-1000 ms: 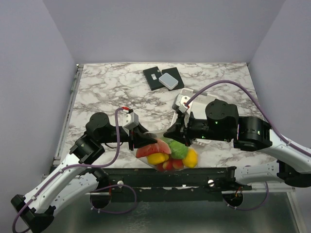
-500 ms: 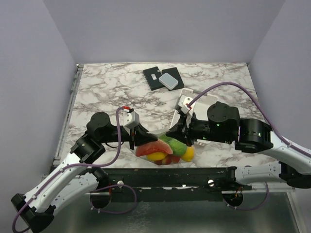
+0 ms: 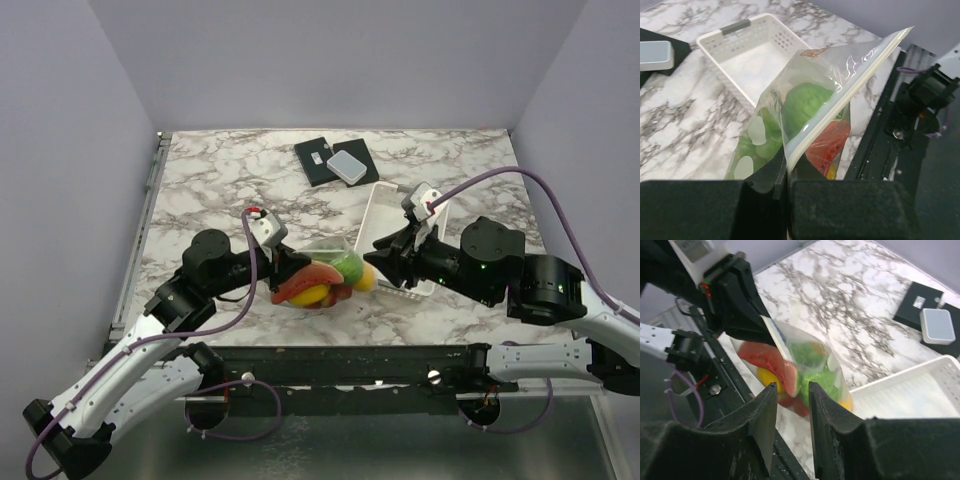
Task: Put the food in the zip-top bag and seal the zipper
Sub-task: Place the zipper food storage bag at the center of the board.
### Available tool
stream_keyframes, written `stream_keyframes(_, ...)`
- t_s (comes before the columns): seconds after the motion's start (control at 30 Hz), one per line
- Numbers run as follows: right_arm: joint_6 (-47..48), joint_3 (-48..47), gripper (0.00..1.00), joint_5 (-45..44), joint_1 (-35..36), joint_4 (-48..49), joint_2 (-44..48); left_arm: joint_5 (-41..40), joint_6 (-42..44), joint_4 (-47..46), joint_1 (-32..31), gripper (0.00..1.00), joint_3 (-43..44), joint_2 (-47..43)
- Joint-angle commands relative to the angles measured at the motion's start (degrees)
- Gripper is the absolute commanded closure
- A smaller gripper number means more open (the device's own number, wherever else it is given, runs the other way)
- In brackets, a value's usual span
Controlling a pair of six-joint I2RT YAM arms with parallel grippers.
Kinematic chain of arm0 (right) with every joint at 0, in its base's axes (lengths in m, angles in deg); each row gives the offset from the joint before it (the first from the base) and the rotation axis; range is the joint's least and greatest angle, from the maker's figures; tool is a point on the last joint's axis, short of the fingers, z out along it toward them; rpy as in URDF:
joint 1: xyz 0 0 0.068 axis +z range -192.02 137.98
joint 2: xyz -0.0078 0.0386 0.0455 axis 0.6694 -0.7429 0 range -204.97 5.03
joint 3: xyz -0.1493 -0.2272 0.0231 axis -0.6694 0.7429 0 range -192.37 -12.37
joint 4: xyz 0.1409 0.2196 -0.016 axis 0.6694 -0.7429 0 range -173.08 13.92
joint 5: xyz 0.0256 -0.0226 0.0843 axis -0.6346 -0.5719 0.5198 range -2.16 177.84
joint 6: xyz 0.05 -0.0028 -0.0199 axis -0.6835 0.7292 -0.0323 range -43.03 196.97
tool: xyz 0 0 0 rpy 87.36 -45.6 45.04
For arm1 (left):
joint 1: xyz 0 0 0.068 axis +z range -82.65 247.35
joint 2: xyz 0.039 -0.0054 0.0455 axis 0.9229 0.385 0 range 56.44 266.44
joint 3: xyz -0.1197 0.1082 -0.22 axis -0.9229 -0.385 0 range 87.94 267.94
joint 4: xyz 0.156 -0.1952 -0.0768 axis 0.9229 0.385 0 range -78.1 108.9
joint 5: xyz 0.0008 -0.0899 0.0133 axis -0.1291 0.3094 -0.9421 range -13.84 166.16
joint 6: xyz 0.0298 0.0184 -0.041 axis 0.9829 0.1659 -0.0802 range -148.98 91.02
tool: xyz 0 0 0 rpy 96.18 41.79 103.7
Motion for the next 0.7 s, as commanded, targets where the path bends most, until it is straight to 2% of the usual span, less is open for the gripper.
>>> stream_keyframes(0.0,-1.2,3.3,0.62,-9.6,-0.1,0.7,1.7,-12.4,2.5,-2.3,0.1,1.00,4.1,-0.2)
stream_keyframes(0.2,-2.2,8.1,0.55,-15.0,-0.1,1.5,4.3,-28.0,5.2,-2.2,0.1,1.00,6.8,2.8)
stream_keyframes(0.4,-3.9,14.8,0.45,-16.8,-0.1,5.8,6.1,-44.0,11.8,-2.4,0.1,1.00,10.7,9.1)
stream_keyframes(0.57,-5.2,18.7,0.44,-17.3,0.0,8.7,5.1,-53.9,17.7,-3.4,0.1,1.00,13.6,16.2)
stream_keyframes(0.67,-5.4,20.1,0.44,-17.2,-0.1,10.2,4.4,-58.5,20.5,-7.1,0.1,1.00,13.4,19.8)
